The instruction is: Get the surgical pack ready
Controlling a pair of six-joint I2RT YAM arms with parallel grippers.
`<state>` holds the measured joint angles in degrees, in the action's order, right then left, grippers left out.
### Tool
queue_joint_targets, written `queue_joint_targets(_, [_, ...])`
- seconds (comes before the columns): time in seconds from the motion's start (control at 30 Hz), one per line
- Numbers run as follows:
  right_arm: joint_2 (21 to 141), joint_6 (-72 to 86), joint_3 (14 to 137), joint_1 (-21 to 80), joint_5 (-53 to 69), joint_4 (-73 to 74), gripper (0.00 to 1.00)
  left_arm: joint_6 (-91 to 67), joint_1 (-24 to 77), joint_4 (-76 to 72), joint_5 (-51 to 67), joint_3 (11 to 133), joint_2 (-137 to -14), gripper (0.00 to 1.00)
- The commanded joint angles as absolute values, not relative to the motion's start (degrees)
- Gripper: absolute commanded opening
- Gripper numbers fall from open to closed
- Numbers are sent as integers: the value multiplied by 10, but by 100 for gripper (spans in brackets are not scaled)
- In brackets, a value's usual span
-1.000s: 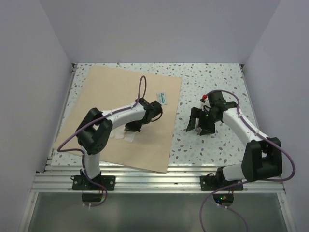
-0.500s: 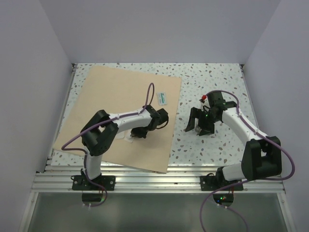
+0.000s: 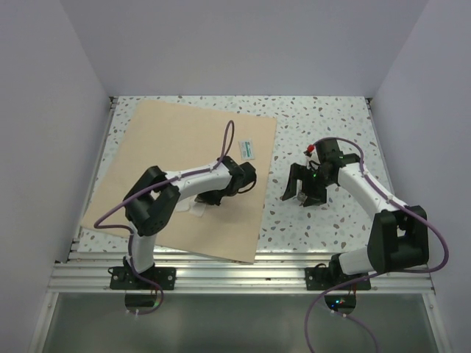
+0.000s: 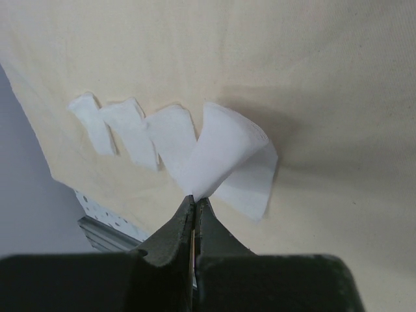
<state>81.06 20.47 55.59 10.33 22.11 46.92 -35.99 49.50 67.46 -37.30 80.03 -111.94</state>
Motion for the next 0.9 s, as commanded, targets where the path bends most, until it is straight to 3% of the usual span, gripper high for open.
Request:
queue_joint_targets(0.0, [811, 198, 577, 102, 234, 463, 87, -377, 482, 693, -410, 805, -1094, 0])
queue_joint_targets(0.4, [809, 196, 573, 101, 230, 465, 88, -377, 480, 656, -398, 758, -1116, 0])
queue_joint_targets(0.87, [814, 198, 577, 101, 230, 463, 88, -345, 439, 692, -424, 848, -1094, 0])
